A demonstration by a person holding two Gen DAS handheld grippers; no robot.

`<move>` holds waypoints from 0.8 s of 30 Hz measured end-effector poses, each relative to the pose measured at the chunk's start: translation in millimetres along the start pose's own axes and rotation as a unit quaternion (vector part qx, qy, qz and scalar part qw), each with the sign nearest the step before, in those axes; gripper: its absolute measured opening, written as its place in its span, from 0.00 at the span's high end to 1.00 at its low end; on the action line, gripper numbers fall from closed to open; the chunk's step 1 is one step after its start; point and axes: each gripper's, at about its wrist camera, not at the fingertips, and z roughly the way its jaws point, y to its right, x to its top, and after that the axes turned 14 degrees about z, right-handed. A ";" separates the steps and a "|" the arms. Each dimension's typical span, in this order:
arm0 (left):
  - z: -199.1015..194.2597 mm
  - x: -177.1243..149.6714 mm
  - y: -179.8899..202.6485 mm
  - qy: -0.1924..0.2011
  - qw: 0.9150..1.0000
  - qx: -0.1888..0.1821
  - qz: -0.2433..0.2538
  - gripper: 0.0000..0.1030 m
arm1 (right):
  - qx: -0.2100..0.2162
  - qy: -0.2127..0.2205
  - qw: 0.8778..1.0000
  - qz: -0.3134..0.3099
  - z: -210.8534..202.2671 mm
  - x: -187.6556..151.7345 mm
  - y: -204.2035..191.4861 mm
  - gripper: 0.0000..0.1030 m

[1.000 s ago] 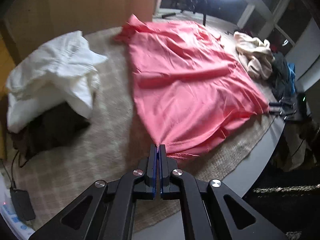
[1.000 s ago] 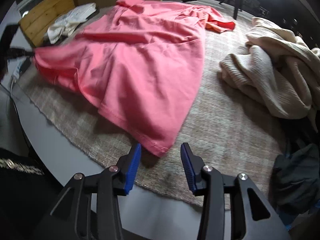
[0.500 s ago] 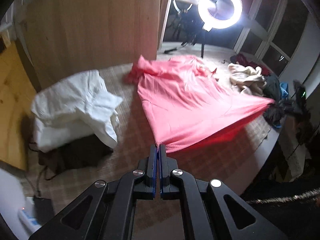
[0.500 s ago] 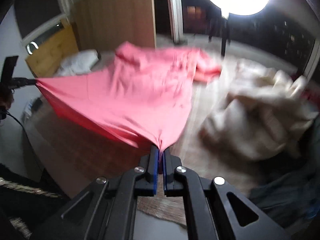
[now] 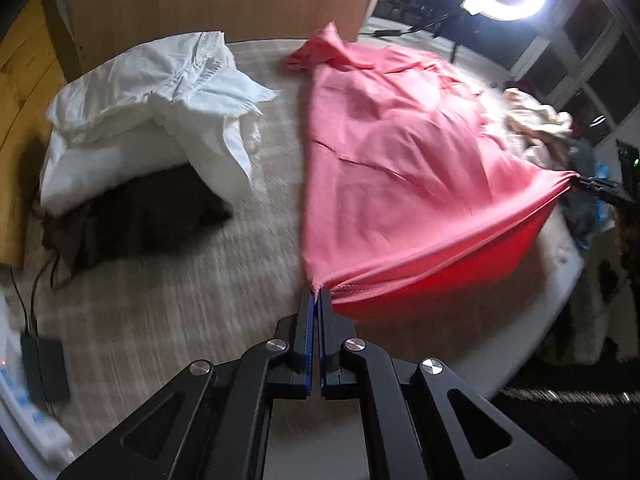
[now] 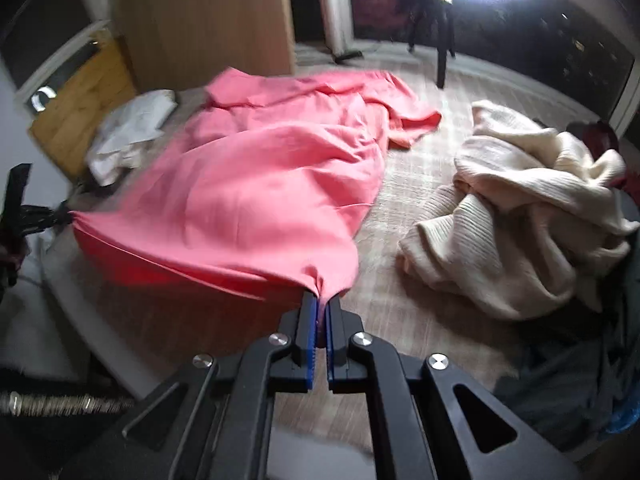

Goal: Fold clothes

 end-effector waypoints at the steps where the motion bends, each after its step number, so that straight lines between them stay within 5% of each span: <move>1: 9.9 5.2 -2.1 -0.006 1.000 0.001 0.001 0.99 | 0.006 -0.010 1.000 0.010 13.4 7.0 1.7 0.96; 5: 39.1 17.0 -5.8 -0.027 1.000 -0.001 0.001 0.99 | 0.028 -0.052 0.996 0.064 52.9 25.6 13.6 0.95; 13: 45.0 16.8 -5.7 -0.036 0.999 -0.008 0.004 0.99 | 0.061 -0.041 0.990 0.120 39.2 19.9 39.2 0.89; 24: 48.2 27.6 -4.6 -0.044 0.999 -0.008 0.019 0.99 | 0.051 -0.069 0.990 0.109 47.1 22.6 42.3 0.84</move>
